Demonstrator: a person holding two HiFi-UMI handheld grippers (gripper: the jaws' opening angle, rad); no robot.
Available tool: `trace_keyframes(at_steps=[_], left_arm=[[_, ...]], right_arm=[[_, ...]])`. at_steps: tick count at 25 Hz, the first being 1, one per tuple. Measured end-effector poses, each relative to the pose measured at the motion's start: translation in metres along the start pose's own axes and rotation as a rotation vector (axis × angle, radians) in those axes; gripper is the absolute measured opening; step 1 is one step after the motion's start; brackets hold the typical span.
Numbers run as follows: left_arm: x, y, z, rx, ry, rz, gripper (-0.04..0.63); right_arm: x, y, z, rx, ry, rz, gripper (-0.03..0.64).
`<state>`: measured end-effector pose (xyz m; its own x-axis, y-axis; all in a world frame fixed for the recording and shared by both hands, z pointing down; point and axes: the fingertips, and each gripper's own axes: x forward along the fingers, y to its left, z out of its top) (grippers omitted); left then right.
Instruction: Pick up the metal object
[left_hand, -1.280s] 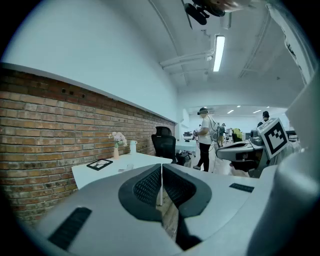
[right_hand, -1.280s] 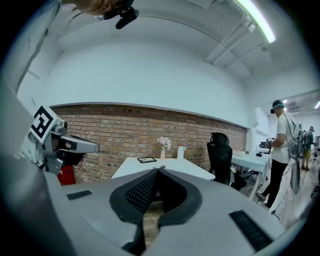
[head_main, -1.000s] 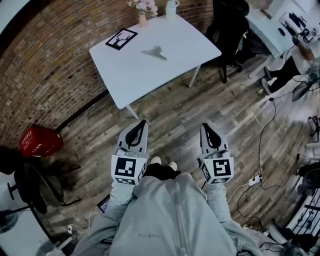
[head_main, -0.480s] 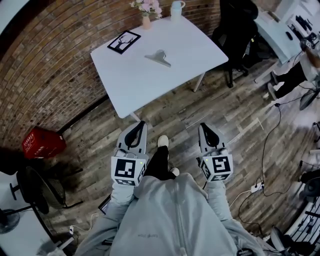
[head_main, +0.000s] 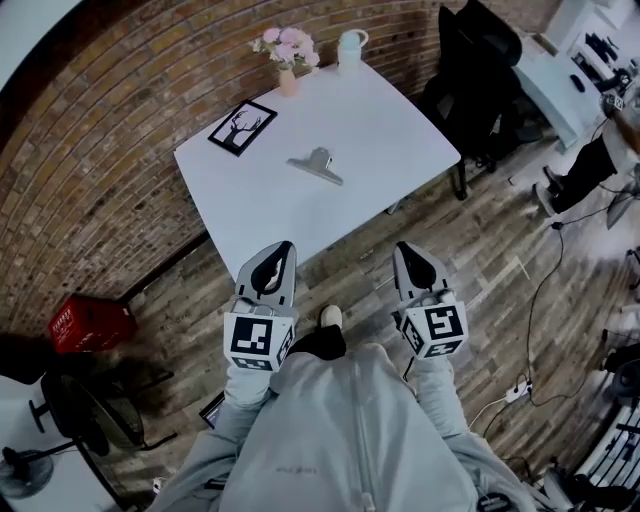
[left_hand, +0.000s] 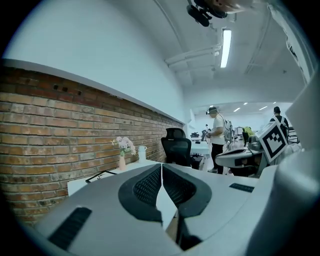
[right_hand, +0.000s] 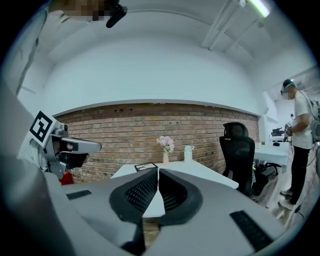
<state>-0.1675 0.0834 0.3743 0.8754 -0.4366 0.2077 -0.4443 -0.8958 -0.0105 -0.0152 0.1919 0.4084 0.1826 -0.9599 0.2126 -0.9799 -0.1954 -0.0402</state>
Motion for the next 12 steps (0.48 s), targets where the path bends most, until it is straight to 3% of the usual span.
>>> trace_keyframes(at_steps=[12], left_arm=[[0.037,0.036,-0.008,-0.070,0.007,-0.021,0.028]], right_arm=[[0.051,-0.009,-0.001,-0.032,0.080,-0.014,0.025]])
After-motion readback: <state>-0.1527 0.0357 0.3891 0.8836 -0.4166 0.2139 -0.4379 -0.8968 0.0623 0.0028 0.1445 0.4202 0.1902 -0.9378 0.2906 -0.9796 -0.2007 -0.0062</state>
